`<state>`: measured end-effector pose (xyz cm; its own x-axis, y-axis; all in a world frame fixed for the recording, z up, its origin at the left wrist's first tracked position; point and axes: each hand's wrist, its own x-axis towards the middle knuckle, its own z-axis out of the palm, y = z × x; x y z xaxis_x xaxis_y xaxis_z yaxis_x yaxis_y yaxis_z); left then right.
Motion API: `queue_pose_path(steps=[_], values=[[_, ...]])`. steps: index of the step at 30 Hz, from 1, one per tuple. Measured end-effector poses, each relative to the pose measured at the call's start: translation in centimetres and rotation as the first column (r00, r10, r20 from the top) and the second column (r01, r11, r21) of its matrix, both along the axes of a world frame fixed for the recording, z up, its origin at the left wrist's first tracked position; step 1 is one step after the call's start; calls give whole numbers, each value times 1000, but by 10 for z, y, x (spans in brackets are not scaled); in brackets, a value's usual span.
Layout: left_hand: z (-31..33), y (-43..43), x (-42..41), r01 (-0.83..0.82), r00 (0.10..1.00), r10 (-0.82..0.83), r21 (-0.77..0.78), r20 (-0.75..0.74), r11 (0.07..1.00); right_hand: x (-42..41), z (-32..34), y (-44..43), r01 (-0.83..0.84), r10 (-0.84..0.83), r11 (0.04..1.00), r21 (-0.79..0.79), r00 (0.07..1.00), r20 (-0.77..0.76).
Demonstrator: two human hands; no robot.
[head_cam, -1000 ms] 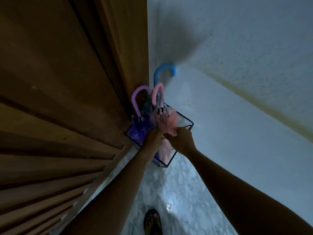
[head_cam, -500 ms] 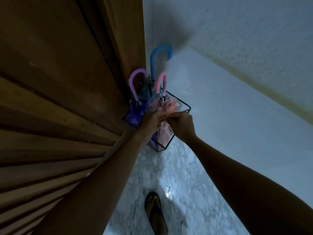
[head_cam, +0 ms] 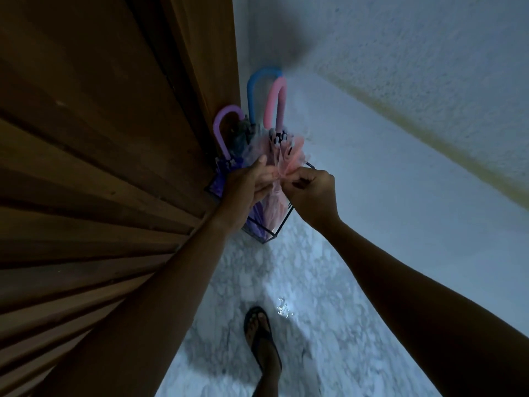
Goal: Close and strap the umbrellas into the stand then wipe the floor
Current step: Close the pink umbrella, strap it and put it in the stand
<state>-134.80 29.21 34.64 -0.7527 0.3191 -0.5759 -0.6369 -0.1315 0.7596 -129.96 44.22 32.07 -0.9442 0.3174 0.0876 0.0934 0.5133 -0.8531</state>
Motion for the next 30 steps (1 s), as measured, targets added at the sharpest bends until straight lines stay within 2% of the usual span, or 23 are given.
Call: queue_pose_path(steps=[4,7,10,12,14,17,20,22,24,25,27,29,30], values=[[17,0,-11,-40,996,37,-39,-83,998,-2,17,-1,-41,39,998,-51,998,-48],[35,0,-22,82,985,-95,-95,-143,992,-9,26,-1,7,-14,986,-168,999,-41],[43,-2,-30,202,967,-218,-128,-131,971,-14,32,-3,37,-19,947,-320,998,61],[45,-5,-32,210,969,-225,-137,-105,968,-20,38,0,99,-21,896,-432,983,183],[44,-8,-31,192,971,-209,-142,-116,971,-24,44,3,112,4,859,-500,975,224],[52,-13,-29,185,950,-223,-180,-220,966,-28,50,6,32,19,921,-389,992,128],[69,-14,-29,161,905,-241,-241,-350,957,-28,60,7,13,17,930,-367,997,79],[75,-14,-33,101,835,-262,-332,-484,938,-27,68,9,7,19,942,-337,997,73],[72,-14,-35,91,703,-371,-440,-607,893,-28,72,10,10,22,953,-303,995,101],[66,-14,-36,103,690,-415,-486,-593,868,-28,72,10,26,12,959,-283,991,133],[58,-11,-32,178,776,-417,-469,-474,865,-30,62,8,74,-24,971,-228,976,216],[39,-7,-32,169,902,-296,-372,-316,913,-34,46,5,99,-46,979,-176,959,281],[25,-7,-33,151,923,-267,-377,-276,914,-36,37,3,99,-50,983,-153,954,296]])
